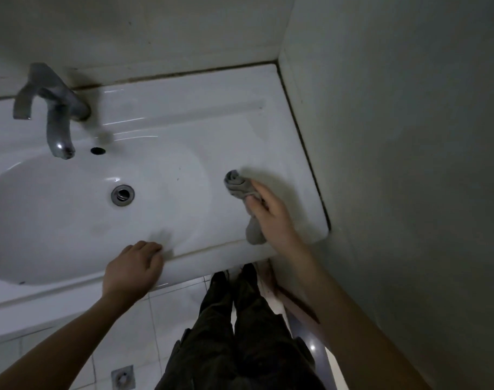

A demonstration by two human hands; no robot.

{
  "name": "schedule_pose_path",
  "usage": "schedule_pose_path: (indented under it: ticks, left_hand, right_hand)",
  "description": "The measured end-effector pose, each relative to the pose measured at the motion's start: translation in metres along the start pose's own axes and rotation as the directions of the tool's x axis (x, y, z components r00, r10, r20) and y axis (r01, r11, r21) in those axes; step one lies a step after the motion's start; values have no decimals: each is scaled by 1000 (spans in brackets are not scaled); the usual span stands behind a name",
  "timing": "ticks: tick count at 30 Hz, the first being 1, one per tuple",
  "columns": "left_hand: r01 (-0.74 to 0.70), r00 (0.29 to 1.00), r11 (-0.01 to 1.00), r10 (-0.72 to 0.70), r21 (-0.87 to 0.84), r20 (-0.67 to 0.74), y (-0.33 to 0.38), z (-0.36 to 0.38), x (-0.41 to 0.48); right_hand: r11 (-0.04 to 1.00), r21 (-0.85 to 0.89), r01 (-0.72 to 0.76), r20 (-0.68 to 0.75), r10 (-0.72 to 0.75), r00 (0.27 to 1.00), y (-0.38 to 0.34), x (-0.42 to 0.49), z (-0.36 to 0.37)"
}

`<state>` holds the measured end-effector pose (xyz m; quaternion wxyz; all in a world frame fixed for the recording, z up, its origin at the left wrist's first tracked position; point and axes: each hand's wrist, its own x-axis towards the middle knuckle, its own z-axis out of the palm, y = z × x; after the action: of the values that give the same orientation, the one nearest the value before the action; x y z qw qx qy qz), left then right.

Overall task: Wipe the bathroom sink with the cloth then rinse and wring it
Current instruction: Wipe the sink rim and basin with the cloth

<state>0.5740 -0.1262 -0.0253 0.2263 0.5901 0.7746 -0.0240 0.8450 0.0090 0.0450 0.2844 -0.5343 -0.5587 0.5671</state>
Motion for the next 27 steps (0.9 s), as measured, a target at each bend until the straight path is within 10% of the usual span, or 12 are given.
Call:
schedule_pose_path:
  ticks: [6,11,18,27]
  left_hand:
    - [28,1000,1000,-28,-11,-5,3,-2,-2]
    - [22,1000,999,-22,-27,-13,1,1,-2]
    - [-13,999,999,11,-35,-45,-2,5,-2]
    - [1,1000,1000,-2,-27,-29,-2,4,-3]
  right_hand:
    - [947,-320,36,-208,-107,972,21,-40,-73]
    - [544,-827,143,15,-233,972,95,-29,-68]
    - [629,-774,73,-223,-378,898,93,-45,21]
    - [507,-803,314,42,-476,878,75,-50,99]
